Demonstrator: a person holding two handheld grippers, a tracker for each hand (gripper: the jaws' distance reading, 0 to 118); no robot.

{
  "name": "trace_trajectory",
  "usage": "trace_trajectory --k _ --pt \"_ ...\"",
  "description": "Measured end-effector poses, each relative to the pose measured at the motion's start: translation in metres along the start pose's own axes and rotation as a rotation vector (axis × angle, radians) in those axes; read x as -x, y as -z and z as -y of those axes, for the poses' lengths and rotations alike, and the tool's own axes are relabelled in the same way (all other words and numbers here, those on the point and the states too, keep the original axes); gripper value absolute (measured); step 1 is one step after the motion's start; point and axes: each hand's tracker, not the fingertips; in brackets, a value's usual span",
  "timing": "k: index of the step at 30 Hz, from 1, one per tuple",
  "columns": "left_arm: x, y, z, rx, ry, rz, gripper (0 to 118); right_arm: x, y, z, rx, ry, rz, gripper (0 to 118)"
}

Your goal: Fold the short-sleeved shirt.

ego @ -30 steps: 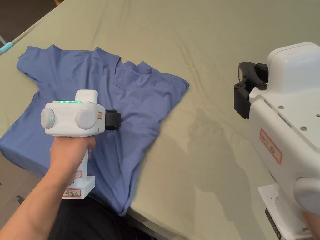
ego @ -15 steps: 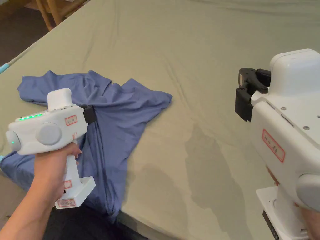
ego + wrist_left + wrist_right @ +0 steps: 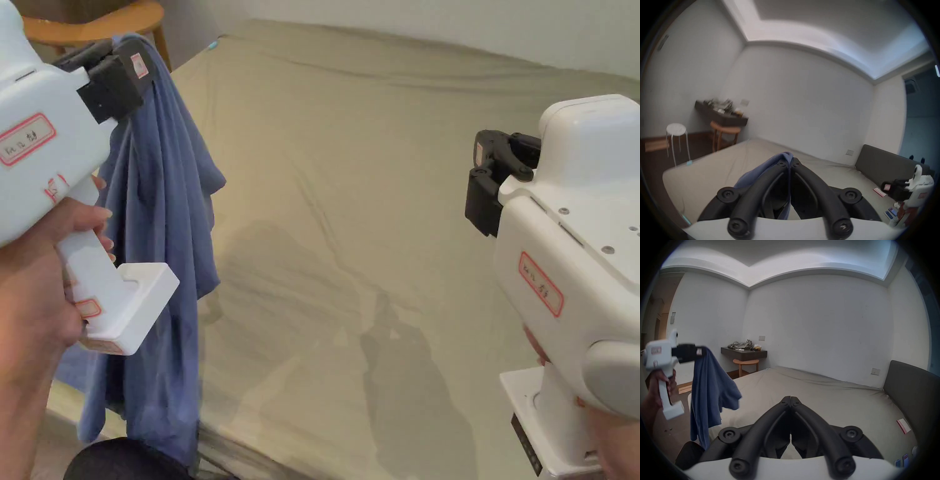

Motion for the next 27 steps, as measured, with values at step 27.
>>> trace_trajectory --k 27 --pt "-0.301 0.167 0.036 0.162 0.271 0.553 0 -0.157 -0.090 0.021 -0.007 0.052 0.467 0"
